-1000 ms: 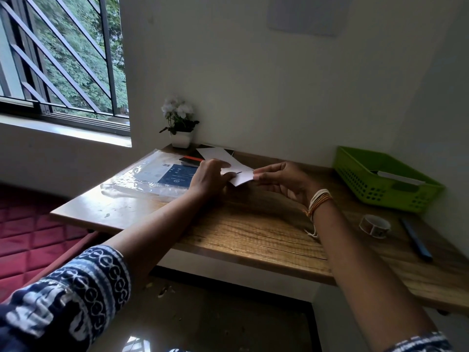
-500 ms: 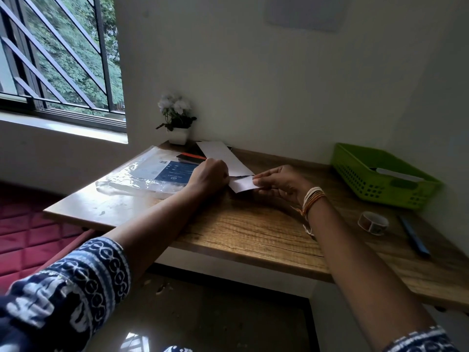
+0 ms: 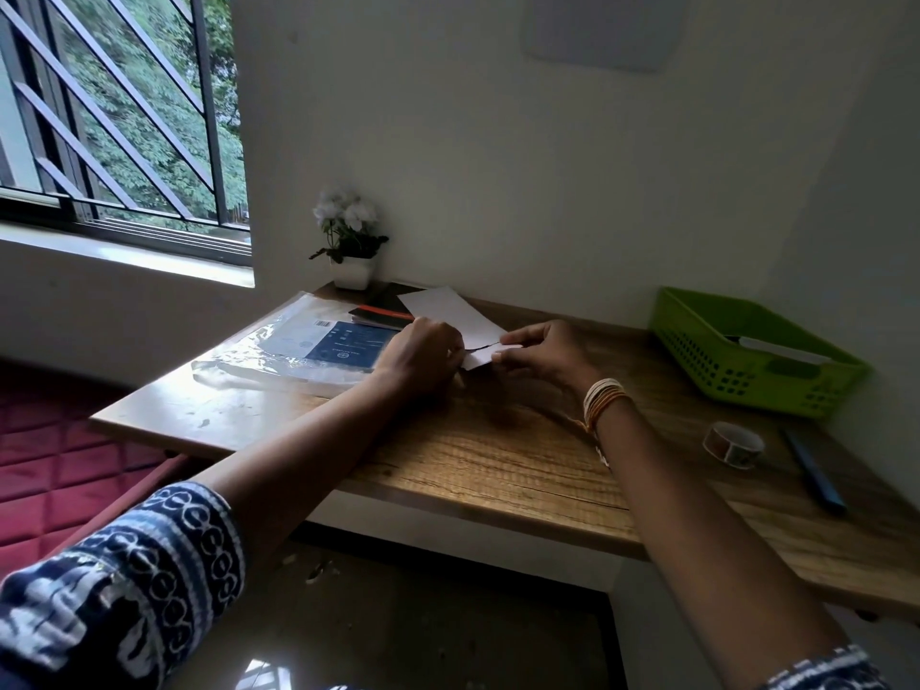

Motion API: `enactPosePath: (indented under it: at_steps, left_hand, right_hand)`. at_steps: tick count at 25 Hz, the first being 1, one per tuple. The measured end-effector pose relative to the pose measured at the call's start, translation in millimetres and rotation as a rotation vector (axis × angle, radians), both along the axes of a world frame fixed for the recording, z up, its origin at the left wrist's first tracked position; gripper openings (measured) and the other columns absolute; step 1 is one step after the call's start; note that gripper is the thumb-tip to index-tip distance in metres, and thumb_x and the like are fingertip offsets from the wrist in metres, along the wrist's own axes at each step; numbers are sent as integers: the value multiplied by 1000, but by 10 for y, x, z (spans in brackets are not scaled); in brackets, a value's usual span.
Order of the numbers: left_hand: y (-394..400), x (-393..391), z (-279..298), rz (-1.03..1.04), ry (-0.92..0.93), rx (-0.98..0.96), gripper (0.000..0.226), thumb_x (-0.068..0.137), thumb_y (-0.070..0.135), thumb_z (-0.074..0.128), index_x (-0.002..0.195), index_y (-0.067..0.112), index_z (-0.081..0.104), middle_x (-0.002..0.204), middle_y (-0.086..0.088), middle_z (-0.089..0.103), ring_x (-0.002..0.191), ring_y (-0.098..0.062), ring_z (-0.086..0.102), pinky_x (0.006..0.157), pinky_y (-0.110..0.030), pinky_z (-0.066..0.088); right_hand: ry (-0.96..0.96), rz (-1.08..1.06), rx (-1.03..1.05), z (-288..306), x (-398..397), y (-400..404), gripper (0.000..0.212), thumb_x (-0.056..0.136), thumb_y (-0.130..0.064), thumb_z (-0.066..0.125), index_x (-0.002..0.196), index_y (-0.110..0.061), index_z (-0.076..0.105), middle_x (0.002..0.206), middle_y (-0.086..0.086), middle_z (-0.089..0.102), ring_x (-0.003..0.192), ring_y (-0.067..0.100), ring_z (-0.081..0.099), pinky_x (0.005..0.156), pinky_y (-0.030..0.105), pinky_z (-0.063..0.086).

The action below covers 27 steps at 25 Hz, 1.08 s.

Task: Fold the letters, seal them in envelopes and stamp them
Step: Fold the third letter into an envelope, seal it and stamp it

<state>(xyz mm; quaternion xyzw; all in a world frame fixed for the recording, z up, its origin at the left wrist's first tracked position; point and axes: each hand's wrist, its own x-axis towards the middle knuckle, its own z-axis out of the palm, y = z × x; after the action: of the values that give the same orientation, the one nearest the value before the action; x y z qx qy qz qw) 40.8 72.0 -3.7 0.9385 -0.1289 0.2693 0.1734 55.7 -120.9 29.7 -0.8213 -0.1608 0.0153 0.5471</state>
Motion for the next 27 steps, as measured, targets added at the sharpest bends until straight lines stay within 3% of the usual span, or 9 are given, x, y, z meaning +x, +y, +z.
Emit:
enactPosePath:
  at_steps: [2, 6, 9, 12, 14, 17, 19, 22, 27]
  left_hand:
    - [-40, -33, 23, -42, -21, 3, 16, 88, 21, 62, 89, 11, 75, 87, -9, 75, 72, -19, 70, 64, -33, 58]
    - [-90, -107, 69, -128, -44, -13, 15, 87, 15, 64, 89, 5, 75, 87, -9, 75, 71, -15, 69, 58, -10, 47]
    - [-115, -154, 83, -167, -35, -20, 13, 85, 12, 65, 88, 5, 76, 87, -9, 75, 71, -14, 70, 60, -7, 44]
    - [-129, -180, 103, -166, -7, -16, 13, 84, 11, 64, 87, 6, 76, 88, -8, 75, 73, -14, 69, 58, -1, 41]
    - [-116, -172, 94, -166, -11, -26, 13, 85, 11, 64, 88, 6, 76, 89, -7, 75, 73, -13, 69, 62, -9, 49]
    - [-54, -126, 53, -125, -31, -110, 11, 84, 12, 66, 86, 8, 76, 87, -6, 75, 71, -11, 68, 66, -30, 60]
    - [-30, -100, 28, -96, -31, -135, 10, 83, 13, 67, 84, 10, 76, 85, -4, 75, 69, -11, 68, 64, -35, 60]
    - [-42, -108, 30, -89, -8, -123, 11, 84, 15, 67, 87, 11, 76, 87, -4, 75, 72, -10, 68, 66, -36, 60]
    - [-98, -207, 128, -25, 201, -20, 16, 88, 20, 63, 102, 16, 72, 104, -2, 72, 90, -12, 66, 78, -35, 59]
  right_hand:
    - [-121, -66, -87, -20, -9, 12, 35, 73, -8, 80, 105, 0, 67, 91, 10, 68, 65, 8, 64, 54, 11, 52]
    - [-330, -201, -273, -89, 71, 4, 32, 67, -25, 85, 94, -12, 72, 88, 1, 68, 78, 10, 62, 70, 24, 53]
    - [-408, -238, -426, -136, 103, -10, 23, 75, -25, 77, 94, -18, 68, 96, 1, 65, 88, 16, 61, 72, 31, 53]
    - [-407, -195, -460, -119, 91, -10, 21, 77, -20, 74, 96, -17, 66, 94, 3, 62, 85, 16, 57, 63, 25, 45]
    - [-313, -105, -417, -62, 114, -53, 25, 77, -14, 73, 101, -16, 66, 99, 6, 61, 88, 17, 55, 64, 23, 45]
    - [-59, 104, -390, -5, 127, -155, 39, 78, -6, 69, 114, -20, 61, 118, 5, 56, 112, 20, 52, 91, 33, 48]
    - [-108, 126, -474, -46, 148, -176, 49, 73, -7, 73, 117, -26, 62, 126, 3, 54, 116, 18, 50, 97, 36, 46]
    - [-247, 49, -448, -68, 142, -163, 38, 71, -15, 80, 106, -25, 70, 117, 2, 63, 105, 13, 56, 88, 31, 47]
    - [-200, 1, -444, -64, 116, -210, 5, 76, -15, 78, 80, -15, 76, 81, -3, 70, 84, 9, 62, 78, 28, 51]
